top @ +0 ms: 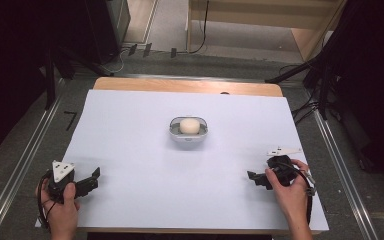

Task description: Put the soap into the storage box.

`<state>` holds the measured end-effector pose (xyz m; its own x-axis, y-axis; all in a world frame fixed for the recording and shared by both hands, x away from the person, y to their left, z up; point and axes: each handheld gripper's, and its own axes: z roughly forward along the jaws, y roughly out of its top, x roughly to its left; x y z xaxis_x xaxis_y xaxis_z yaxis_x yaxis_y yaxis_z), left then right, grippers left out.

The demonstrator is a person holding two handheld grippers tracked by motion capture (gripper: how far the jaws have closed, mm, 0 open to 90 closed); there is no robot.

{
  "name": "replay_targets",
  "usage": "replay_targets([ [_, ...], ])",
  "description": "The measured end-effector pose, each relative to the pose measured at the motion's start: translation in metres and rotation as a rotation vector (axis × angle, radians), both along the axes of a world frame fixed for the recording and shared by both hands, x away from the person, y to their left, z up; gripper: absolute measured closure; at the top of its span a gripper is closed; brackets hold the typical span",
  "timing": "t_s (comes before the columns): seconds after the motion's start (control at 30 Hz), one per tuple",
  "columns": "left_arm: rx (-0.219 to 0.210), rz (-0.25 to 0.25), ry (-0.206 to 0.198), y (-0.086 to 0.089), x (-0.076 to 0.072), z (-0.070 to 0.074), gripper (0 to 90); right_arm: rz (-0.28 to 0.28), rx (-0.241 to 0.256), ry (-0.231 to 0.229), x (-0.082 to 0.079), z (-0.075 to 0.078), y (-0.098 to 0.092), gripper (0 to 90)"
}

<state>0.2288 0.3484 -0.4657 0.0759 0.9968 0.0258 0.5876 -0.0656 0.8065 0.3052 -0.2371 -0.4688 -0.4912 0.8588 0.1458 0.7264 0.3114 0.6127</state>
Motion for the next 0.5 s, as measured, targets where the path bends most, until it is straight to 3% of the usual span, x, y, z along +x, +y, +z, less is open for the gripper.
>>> replay_targets([
  [0.5, -0.001, 0.000, -0.002, 0.000, 0.000, 0.000, 14.1, -0.052, 0.039, -0.052, -0.030, -0.012, -0.037, 6.9],
])
